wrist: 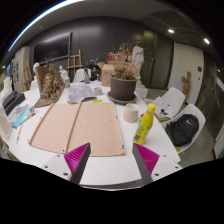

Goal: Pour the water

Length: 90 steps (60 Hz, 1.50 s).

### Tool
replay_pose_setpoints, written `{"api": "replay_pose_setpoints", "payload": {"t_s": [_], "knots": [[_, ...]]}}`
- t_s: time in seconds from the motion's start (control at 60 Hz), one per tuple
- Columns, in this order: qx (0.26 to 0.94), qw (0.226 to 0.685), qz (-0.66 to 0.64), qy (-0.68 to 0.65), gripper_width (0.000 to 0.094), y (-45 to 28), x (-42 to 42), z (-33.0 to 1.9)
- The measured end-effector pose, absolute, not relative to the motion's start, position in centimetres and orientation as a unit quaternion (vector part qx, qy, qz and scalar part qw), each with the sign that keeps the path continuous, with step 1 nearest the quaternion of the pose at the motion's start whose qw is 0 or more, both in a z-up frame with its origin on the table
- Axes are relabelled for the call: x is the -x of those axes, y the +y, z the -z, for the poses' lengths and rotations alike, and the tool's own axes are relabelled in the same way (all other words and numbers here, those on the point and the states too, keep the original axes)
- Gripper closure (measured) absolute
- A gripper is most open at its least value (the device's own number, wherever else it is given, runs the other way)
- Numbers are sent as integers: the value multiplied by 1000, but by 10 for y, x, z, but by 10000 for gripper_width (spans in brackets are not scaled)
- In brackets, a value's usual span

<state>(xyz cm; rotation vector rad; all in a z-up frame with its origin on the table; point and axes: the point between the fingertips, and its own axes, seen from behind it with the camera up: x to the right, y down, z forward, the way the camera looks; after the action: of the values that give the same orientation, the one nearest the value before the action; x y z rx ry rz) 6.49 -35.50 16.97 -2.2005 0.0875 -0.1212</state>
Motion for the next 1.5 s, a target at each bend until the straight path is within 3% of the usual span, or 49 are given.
{"api": "replay_pose_setpoints", "payload": {"t_s": [0.25, 0.533, 0.65, 0.717, 0.8, 1.017, 1.217, 1.5], "knots": [[873, 478, 72, 61, 72, -331, -161, -126], [857, 506, 75, 72, 74, -243, -229, -78], [850, 517, 59, 79, 115, -207, -243, -57], [846, 525, 45, 80, 222, -192, -244, -49], [834, 545, 43, 80, 446, -180, -247, -51], [830, 550, 44, 79, 616, -177, -247, -51], [836, 541, 49, 76, 624, -172, -257, -63], [821, 541, 183, 1, 624, -133, -345, -142]]}}
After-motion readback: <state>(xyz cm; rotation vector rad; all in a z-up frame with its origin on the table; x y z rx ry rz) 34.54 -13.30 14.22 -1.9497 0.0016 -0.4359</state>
